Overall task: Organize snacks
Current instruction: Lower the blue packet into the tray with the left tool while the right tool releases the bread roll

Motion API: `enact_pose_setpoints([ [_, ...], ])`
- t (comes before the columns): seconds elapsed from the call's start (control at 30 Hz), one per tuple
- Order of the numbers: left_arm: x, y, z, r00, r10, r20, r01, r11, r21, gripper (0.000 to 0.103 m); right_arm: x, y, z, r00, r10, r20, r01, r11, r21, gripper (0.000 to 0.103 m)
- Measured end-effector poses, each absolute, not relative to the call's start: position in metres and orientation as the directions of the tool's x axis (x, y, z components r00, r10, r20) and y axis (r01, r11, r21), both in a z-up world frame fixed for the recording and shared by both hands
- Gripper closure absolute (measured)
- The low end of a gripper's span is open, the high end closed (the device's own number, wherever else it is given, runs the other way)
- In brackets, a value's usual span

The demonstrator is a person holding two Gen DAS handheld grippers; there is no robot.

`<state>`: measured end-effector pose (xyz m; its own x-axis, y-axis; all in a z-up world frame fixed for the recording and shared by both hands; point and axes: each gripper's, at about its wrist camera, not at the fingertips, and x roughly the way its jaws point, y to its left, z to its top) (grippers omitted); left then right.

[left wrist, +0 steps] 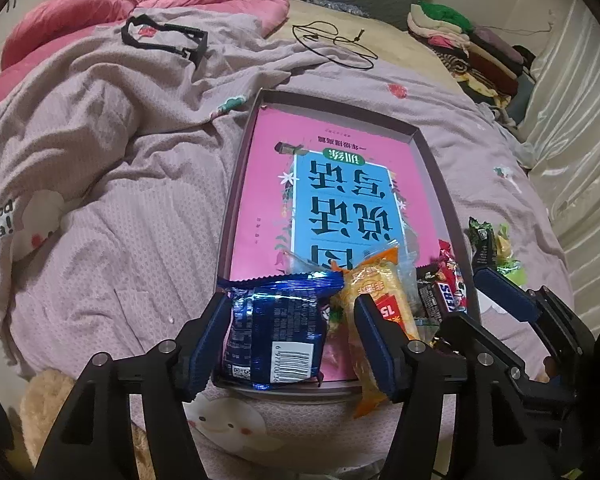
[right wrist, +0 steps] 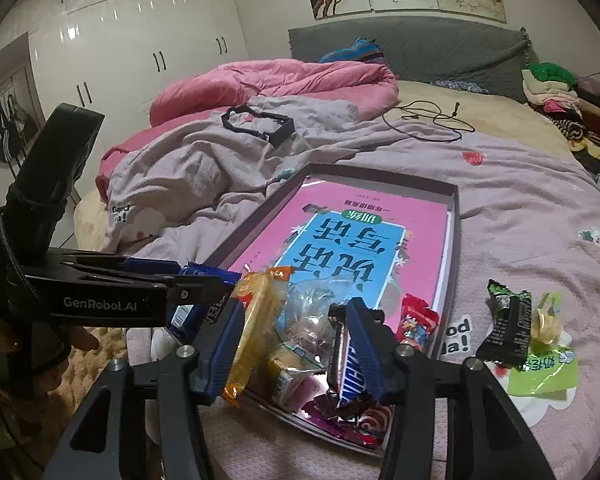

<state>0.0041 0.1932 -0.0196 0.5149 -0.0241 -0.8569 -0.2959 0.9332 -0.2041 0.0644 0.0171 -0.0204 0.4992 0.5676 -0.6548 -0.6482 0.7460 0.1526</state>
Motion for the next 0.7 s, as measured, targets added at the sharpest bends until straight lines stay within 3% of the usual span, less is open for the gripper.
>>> enact_pose_setpoints([
  [0.7,-0.002,0.177,0.012,0.577,0.021,-0.817,-0.269,0.949,-0.166,0.025,0.064,-0.012,-0.007,0.559,0.555,-0.616,-0.591,0.788,0.174,0.037],
])
